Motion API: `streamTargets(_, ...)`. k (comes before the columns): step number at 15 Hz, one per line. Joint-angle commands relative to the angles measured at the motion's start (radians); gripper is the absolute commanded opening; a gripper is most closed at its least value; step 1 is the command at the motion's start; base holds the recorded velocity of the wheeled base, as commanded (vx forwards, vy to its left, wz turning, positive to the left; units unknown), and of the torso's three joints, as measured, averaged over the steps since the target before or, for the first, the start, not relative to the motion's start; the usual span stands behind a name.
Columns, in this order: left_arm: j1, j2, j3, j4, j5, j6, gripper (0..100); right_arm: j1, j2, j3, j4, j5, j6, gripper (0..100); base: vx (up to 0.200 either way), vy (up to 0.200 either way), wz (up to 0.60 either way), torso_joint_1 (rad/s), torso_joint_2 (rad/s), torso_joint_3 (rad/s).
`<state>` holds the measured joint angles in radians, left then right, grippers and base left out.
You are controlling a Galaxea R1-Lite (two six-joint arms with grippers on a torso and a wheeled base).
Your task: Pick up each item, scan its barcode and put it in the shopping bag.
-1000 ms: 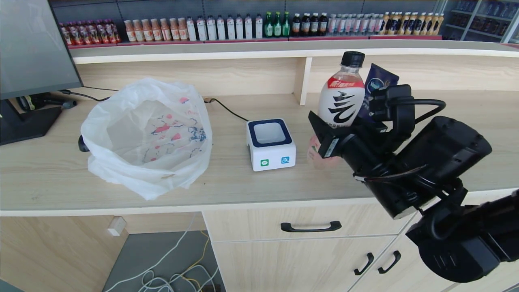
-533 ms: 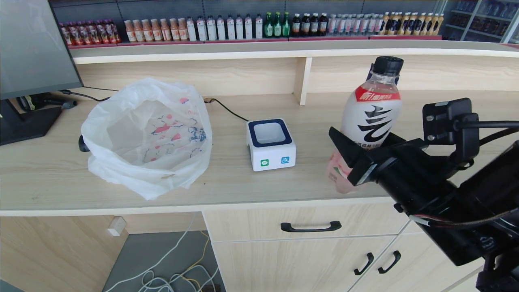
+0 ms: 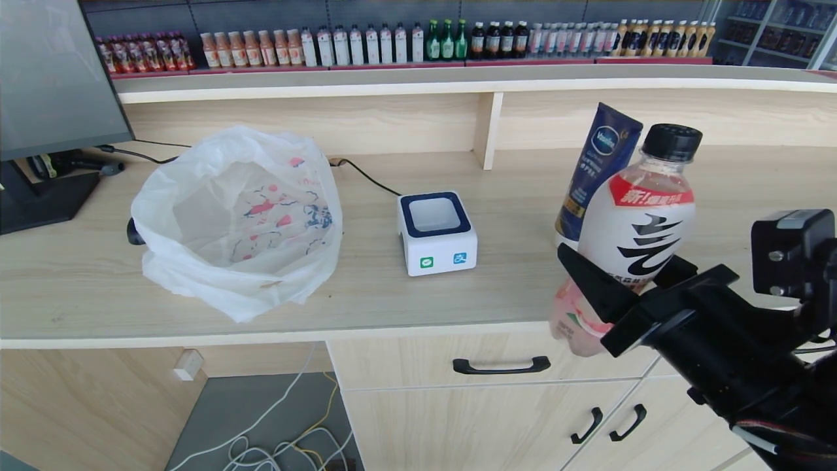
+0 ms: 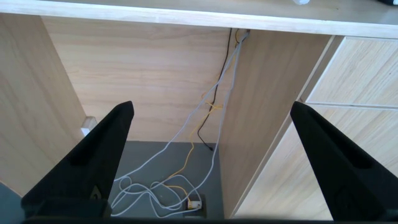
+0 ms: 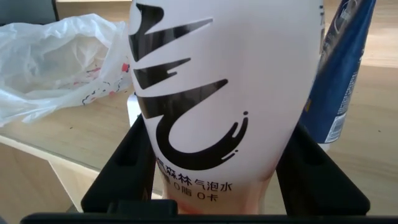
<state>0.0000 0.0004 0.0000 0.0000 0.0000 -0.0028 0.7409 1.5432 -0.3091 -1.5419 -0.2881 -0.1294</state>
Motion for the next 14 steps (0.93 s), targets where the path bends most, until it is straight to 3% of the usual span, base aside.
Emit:
streamTargets(1,0.000,0.000,0.000,0.000,0.000,0.000,100,0.008,-0.014,0.001,0.000,0.001,-0.029,0,0.000,0.000,0.00,0.000,0.00,0.000)
streamTargets(3,0.000,0.000,0.000,0.000,0.000,0.000,100,0.038,-0.014,-0.001,0.000,0.000,-0.055,0,0.000,0.000,0.00,0.000,0.00,0.000)
streamTargets(9,0.000,0.000,0.000,0.000,0.000,0.000,100,0.261,0.014,-0.039,0.000,-0.005,-0.197,0,0.000,0.000,0.00,0.000,0.00,0.000)
streamTargets(14,0.000,0.000,0.000,0.000,0.000,0.000,100,0.374,0.038,-0.107,0.000,-0.003,-0.395,0,0.000,0.000,0.00,0.000,0.00,0.000)
